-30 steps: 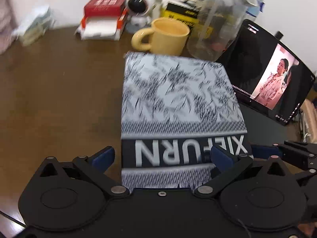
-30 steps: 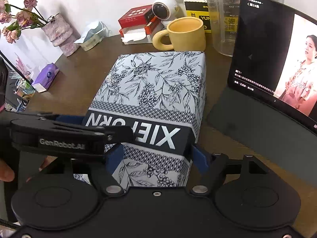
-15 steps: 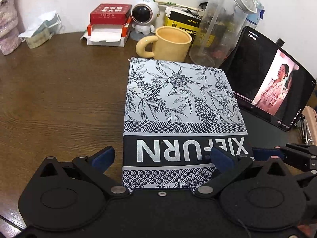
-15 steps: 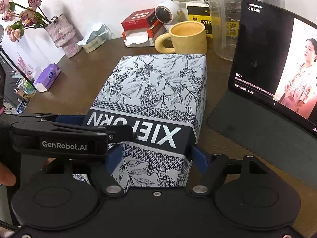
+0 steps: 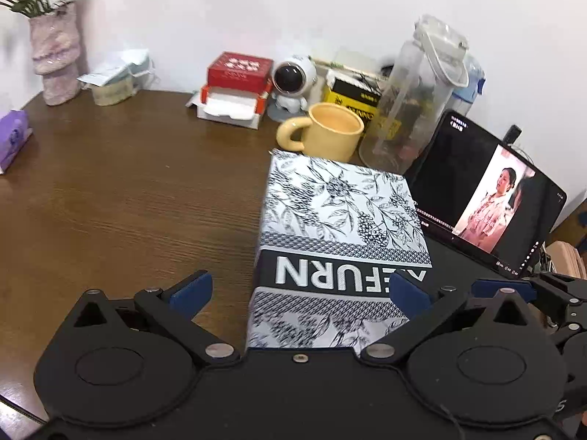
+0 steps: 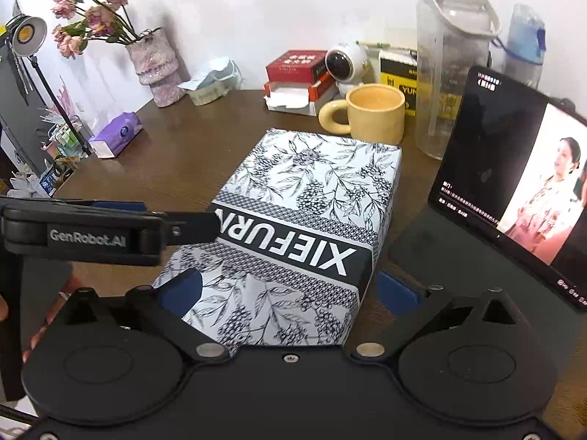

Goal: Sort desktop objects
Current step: 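Open both tools and pull them back from the closed box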

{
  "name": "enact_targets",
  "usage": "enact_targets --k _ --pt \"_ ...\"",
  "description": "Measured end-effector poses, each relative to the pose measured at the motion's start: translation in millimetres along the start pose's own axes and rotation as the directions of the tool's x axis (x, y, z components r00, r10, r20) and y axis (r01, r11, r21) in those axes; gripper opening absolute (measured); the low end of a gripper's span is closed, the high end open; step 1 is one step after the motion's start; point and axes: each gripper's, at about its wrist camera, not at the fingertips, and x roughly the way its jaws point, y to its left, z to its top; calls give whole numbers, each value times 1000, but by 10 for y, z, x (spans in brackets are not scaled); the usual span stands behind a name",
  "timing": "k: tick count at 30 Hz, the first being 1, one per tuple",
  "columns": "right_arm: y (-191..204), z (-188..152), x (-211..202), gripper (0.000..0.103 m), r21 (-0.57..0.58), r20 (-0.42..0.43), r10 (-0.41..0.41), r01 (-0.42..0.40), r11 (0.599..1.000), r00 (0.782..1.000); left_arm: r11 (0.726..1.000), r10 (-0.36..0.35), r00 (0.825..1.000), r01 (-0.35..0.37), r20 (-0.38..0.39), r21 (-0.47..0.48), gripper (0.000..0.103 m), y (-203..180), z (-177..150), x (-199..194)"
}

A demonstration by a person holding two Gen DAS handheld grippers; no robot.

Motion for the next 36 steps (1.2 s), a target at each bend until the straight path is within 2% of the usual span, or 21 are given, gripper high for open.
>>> enact_targets --k 6,17,36 --pt "208 -117 -170 103 -13 10 -28 28 1000 1000 1000 -12 1000 11 27 5 103 122 -106 -326" --pt "770 -429 -435 103 27 41 -93 92 995 995 996 -18 1000 17 0 92 103 444 -477 -977" --pt "2138 -1305 -843 103 113 50 -160 153 982 986 988 -43 998 48 -37 147 103 1162 -1314 -2054"
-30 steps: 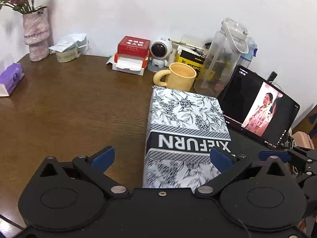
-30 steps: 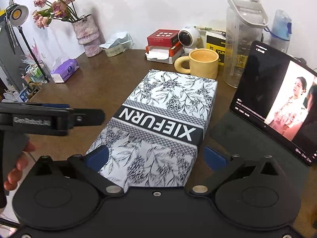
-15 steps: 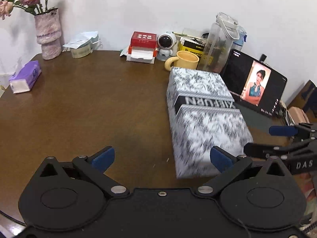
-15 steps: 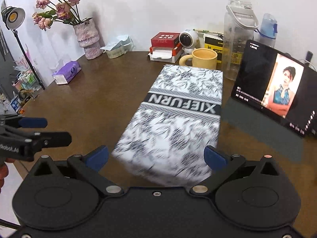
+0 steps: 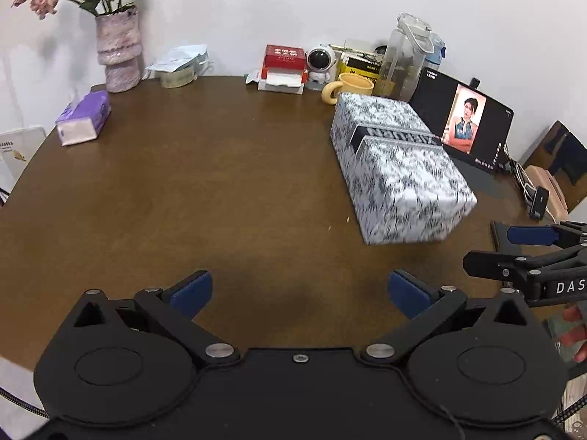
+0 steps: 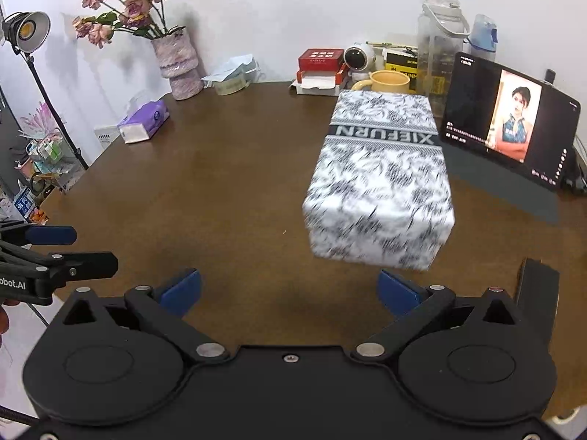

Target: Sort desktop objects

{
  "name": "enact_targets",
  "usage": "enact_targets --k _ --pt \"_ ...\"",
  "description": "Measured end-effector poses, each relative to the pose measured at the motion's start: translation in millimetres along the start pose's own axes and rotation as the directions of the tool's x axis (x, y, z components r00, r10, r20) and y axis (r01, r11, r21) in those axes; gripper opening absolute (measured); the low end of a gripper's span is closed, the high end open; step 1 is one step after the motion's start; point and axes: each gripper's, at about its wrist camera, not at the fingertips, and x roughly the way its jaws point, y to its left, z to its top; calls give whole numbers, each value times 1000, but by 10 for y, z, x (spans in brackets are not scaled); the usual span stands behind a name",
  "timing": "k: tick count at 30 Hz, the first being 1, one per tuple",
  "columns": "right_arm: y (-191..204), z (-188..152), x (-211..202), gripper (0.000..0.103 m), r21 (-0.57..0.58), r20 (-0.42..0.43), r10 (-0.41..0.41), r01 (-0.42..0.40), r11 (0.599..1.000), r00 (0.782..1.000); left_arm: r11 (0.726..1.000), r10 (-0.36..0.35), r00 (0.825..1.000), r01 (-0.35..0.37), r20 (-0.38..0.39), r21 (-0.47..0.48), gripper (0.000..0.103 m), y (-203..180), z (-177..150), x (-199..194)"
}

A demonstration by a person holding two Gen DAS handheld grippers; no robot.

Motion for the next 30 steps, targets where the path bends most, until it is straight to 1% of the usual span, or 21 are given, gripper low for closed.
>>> enact_targets --k 8,15,25,30 --pt "357 -304 -227 103 15 -6 -17 18 1000 1000 1000 8 1000 -8 -13 26 103 142 -310 -305" --pt "523 -506 -392 103 8 -25 -29 30 1000 999 999 13 1000 -13 -16 33 103 147 -492 -473" --pt "543 -638 -586 103 -37 -12 -30 29 999 999 999 36 999 -36 3 13 103 21 -677 -625" --pt "513 -708 -675 103 -50 -22 -11 10 999 1000 998 66 998 -66 8 15 103 -104 -755 -688"
